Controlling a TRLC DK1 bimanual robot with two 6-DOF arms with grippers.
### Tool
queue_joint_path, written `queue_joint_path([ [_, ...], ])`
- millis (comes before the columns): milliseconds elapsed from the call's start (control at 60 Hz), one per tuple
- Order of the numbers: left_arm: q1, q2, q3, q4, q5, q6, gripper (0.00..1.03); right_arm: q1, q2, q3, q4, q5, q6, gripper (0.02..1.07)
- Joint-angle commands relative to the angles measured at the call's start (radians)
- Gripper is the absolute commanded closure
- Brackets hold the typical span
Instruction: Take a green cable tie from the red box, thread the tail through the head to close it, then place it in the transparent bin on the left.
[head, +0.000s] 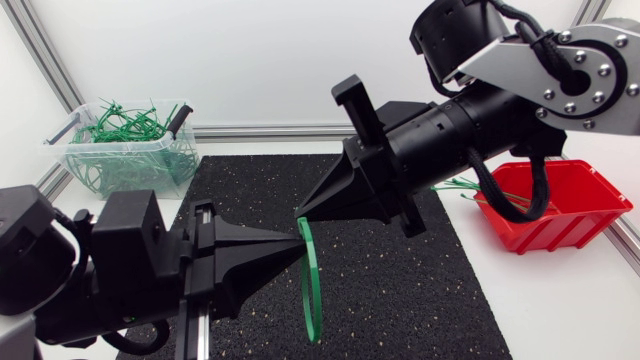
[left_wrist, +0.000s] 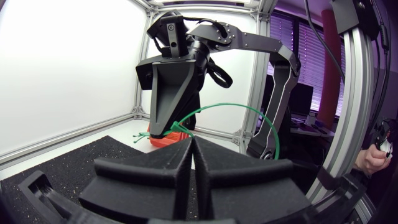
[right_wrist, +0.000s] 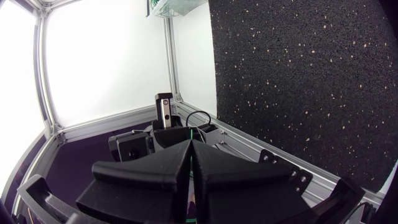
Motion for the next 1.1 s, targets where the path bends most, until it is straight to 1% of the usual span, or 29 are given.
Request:
queue_joint_path([
  [0, -0.04, -0.033, 0.058, 0.032, 0.06, -0.007, 1.0, -0.009, 0.025, -0.013, 0.042, 0.059, 0.011, 1.01],
  [333, -0.074, -0.05, 0.066, 0.016, 0.026, -0.01, 1.0, -0.021, 0.03, -0.056, 0.05, 0.069, 0.002, 1.01],
  [417, -0.069, -0.024, 0.067, -0.002, 0.026, -0.01, 1.0, -0.02, 0.013, -0.056, 0.043, 0.069, 0.002, 1.01],
  [483, -0.04, 0.001, 0.067, -0.001, 0.026, -0.01, 1.0, -0.02, -0.012, -0.053, 0.04, 0.071, 0.008, 1.01],
  [500, -0.019, 0.009, 0.066, -0.005, 0.026, -0.012, 1.0, -0.018, -0.019, -0.051, 0.039, 0.072, 0.006, 0.98],
  [517, -0.002, 0.016, 0.067, -0.014, 0.026, -0.012, 1.0, -0.018, -0.024, -0.05, 0.036, 0.072, 0.005, 0.9],
  [533, 0.015, 0.022, 0.071, -0.028, 0.028, -0.012, 1.0, -0.015, -0.029, -0.048, 0.025, 0.074, -0.001, 0.77],
  [567, 0.041, 0.038, 0.081, -0.051, 0.031, -0.016, 1.0, -0.015, -0.035, -0.048, 0.016, 0.074, -0.009, 0.62],
  [600, 0.072, 0.055, 0.1, -0.1, 0.048, -0.033, 1.0, -0.018, -0.039, -0.046, 0.004, 0.082, -0.029, 0.6],
  [633, 0.116, 0.071, 0.135, -0.189, 0.075, -0.039, 1.0, -0.029, -0.041, -0.04, -0.023, 0.129, -0.066, 0.59],
  [667, 0.139, 0.091, 0.159, -0.241, 0.077, -0.044, 1.0, -0.03, -0.036, -0.042, -0.029, 0.158, -0.083, 0.59],
  [683, 0.141, 0.093, 0.161, -0.243, 0.075, -0.044, 1.0, -0.03, -0.035, -0.042, -0.032, 0.164, -0.092, 0.59],
  [733, 0.176, 0.121, 0.192, -0.314, 0.075, -0.041, 1.0, -0.047, -0.023, -0.042, -0.059, 0.192, -0.15, 0.59],
  [783, 0.196, 0.13, 0.218, -0.406, 0.071, -0.016, 1.0, -0.058, -0.01, -0.04, -0.098, 0.255, -0.224, 0.59],
  [850, 0.204, 0.128, 0.219, -0.45, 0.003, 0.034, 1.0, -0.06, -0.009, -0.048, -0.108, 0.375, -0.283, 0.59],
  [867, 0.204, 0.128, 0.221, -0.453, -0.001, 0.037, 1.0, -0.06, -0.009, -0.05, -0.11, 0.388, -0.29, 0.59],
  [883, 0.204, 0.125, 0.222, -0.479, -0.034, 0.063, 1.0, -0.06, -0.004, -0.053, -0.118, 0.441, -0.322, 0.59],
  [933, 0.213, 0.124, 0.225, -0.51, -0.073, 0.094, 1.0, -0.064, -0.001, -0.05, -0.15, 0.487, -0.374, 0.59],
  [967, 0.225, 0.124, 0.222, -0.516, -0.11, 0.123, 1.0, -0.067, -0.001, -0.05, -0.17, 0.546, -0.406, 0.59],
  [983, 0.228, 0.124, 0.222, -0.516, -0.118, 0.129, 1.0, -0.066, -0.001, -0.053, -0.174, 0.597, -0.428, 0.59],
  [1000, 0.242, 0.125, 0.222, -0.519, -0.144, 0.145, 1.0, -0.066, -0.003, -0.053, -0.179, 0.623, -0.438, 0.59],
  [1017, 0.245, 0.125, 0.222, -0.519, -0.147, 0.146, 1.0, -0.066, -0.004, -0.053, -0.182, 0.643, -0.446, 0.59],
  [1083, 0.331, 0.134, 0.248, -0.551, -0.181, 0.189, 1.0, -0.07, -0.009, -0.057, -0.224, 0.76, -0.494, 0.59],
])
